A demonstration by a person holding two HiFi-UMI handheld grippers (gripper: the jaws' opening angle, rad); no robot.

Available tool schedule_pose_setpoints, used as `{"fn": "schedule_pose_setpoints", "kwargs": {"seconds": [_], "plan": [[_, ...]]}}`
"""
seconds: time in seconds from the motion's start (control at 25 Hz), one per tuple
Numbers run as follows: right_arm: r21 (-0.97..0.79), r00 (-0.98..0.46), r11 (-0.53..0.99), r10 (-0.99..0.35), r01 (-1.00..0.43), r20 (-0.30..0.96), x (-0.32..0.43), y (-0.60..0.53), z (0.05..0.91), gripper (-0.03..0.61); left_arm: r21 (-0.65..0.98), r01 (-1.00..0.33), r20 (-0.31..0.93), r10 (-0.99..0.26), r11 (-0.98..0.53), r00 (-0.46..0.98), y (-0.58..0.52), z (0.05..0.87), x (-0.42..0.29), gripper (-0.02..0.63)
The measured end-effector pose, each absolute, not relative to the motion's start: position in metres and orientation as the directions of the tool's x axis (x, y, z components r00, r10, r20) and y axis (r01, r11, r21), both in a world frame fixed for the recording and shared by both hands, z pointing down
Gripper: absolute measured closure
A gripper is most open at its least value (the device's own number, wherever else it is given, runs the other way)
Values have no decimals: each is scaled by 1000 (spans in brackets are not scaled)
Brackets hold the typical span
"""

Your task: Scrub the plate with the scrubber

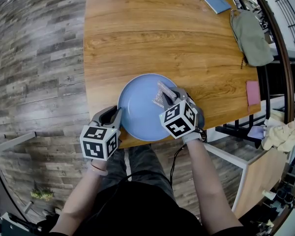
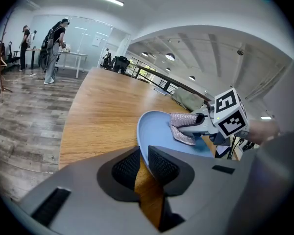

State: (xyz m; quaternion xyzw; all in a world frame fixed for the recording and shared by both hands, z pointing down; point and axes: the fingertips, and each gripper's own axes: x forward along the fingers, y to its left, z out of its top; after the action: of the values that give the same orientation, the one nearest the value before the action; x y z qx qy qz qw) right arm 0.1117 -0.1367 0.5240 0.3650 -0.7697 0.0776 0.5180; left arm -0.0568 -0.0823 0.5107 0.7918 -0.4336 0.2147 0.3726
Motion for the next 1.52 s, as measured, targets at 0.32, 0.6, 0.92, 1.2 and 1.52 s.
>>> {"fn": "schedule_pose_setpoints", "kwargs": {"seconds": [0.32,0.6,0.92,1.2,1.52], "plan": [[167,-232,780,-373,-603,898,100,-84,525,517,401,-842,666,-516,-362,539,-83,511,-56,568],[47,-369,848,-279,-528,886,41,-60,526,515,397,-841,668,-512,-368,540,-82,510,-56,568],[99,-430,864,-341,-493,836,5,-104,526,512,392,-843,670,-514,-368,536,-82,510,-55,568],[180,-363,805,-439,-565,822,32,-145,524,514,393,-845,669,-518,-362,533,-82,510,-55,568],[227,-240,707,-495,-670,835,95,-147,523,514,397,-846,666,-522,-356,533,-82,510,-57,568]]}}
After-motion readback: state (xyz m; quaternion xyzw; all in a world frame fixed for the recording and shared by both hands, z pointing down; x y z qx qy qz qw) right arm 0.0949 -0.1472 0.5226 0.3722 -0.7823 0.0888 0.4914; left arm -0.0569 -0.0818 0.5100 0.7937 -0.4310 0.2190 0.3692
